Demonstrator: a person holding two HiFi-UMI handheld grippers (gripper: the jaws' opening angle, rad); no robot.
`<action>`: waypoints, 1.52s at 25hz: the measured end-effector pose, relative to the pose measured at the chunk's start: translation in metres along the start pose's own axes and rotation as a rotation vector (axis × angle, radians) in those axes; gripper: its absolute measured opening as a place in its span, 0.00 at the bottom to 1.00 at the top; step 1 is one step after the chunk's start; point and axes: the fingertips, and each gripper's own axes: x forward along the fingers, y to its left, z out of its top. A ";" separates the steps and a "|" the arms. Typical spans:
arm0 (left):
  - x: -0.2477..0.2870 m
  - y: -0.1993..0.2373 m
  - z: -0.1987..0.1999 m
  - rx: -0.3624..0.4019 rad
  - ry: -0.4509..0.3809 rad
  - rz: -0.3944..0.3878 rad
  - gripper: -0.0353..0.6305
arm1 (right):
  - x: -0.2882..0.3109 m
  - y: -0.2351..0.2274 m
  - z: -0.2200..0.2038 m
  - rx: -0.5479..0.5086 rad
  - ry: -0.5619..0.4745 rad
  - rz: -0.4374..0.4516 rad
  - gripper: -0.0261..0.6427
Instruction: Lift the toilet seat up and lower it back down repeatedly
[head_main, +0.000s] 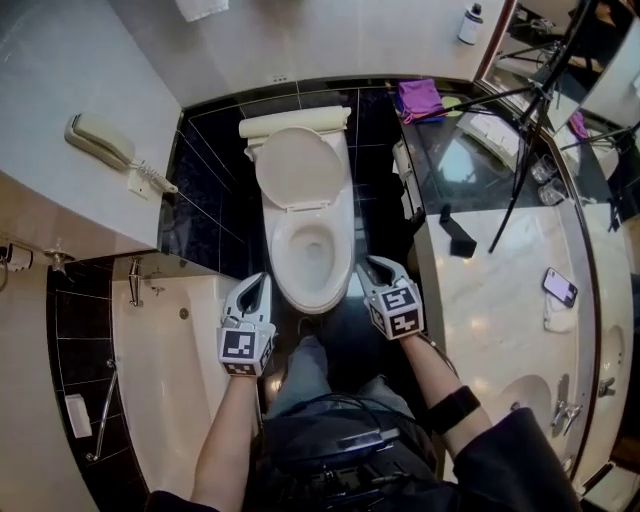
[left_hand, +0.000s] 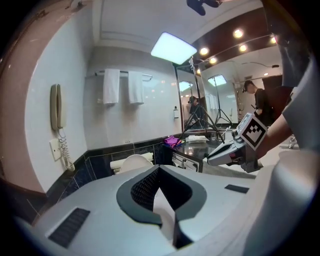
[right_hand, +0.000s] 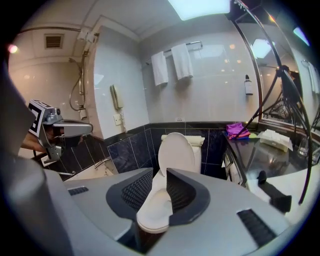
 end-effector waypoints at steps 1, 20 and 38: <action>0.009 0.000 -0.007 0.010 0.005 -0.011 0.05 | 0.013 -0.004 -0.013 0.023 0.023 0.001 0.22; 0.162 0.000 -0.247 0.016 0.123 -0.041 0.05 | 0.225 -0.054 -0.342 0.468 0.357 0.039 0.32; 0.203 0.006 -0.324 -0.002 0.167 -0.052 0.05 | 0.308 -0.057 -0.439 0.897 0.338 0.100 0.24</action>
